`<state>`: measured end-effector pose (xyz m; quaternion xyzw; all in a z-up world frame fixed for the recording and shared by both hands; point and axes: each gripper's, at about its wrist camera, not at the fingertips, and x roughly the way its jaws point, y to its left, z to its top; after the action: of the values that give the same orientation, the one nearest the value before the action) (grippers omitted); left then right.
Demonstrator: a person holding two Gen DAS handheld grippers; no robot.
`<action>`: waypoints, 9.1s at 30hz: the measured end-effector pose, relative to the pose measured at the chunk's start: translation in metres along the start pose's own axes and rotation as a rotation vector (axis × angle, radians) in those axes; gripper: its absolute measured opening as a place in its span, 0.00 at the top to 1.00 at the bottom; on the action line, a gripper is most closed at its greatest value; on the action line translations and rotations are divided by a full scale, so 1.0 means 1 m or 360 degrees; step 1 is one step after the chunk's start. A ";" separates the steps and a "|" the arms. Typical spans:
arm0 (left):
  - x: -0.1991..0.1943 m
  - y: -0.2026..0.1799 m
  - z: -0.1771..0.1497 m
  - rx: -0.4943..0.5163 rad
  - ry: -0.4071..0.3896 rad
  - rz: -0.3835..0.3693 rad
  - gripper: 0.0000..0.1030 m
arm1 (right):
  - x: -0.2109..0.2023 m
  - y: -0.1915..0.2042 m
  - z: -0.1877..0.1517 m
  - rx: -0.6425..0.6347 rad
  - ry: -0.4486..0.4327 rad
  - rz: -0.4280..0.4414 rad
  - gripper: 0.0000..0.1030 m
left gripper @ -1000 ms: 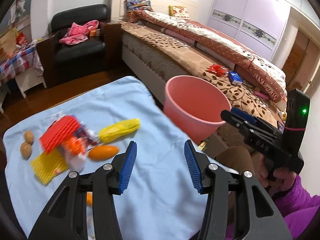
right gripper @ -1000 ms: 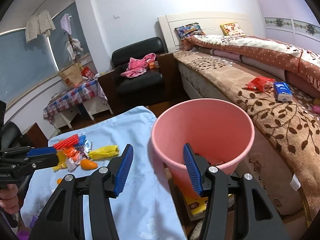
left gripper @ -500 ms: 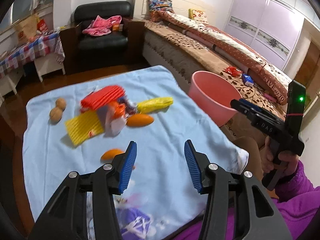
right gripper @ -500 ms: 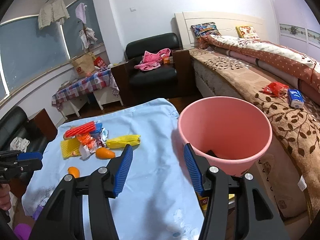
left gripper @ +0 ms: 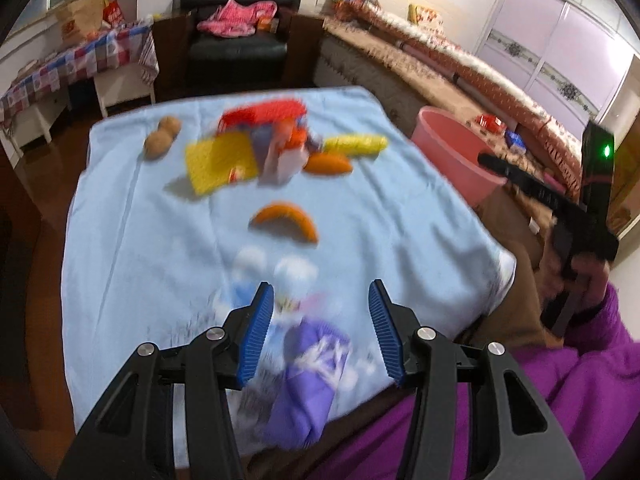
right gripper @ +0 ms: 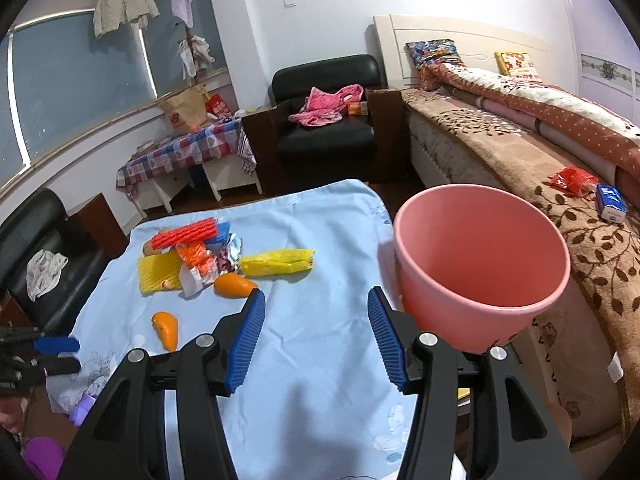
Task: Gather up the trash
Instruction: 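Grasp the purple cloth with the left tool while the right tool grasps the yellow bag, then carry the purple cloth and yellow bag over the pink bucket, then open both tools to drop the cloth and bag into the bucket, then return both tools from the bucket toward the table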
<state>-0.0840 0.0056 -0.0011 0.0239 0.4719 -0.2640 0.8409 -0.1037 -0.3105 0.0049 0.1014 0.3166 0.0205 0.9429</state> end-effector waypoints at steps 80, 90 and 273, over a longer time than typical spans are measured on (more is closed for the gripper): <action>0.046 0.027 0.078 -0.0194 -0.0214 -0.0146 0.71 | 0.106 0.031 0.043 -0.0173 0.0305 0.0332 0.88; 0.065 -0.018 0.113 -0.0151 -0.0263 -0.0224 0.71 | 0.066 -0.024 0.048 0.0121 0.0161 0.0160 0.88; 0.034 0.008 0.088 -0.0064 -0.0361 0.0125 0.58 | 0.054 0.026 0.034 0.0065 0.0025 0.0044 0.51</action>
<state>0.0026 -0.0276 0.0185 -0.0044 0.3776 -0.2223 0.8989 -0.0400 -0.2858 0.0045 0.1248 0.3228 0.0278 0.9378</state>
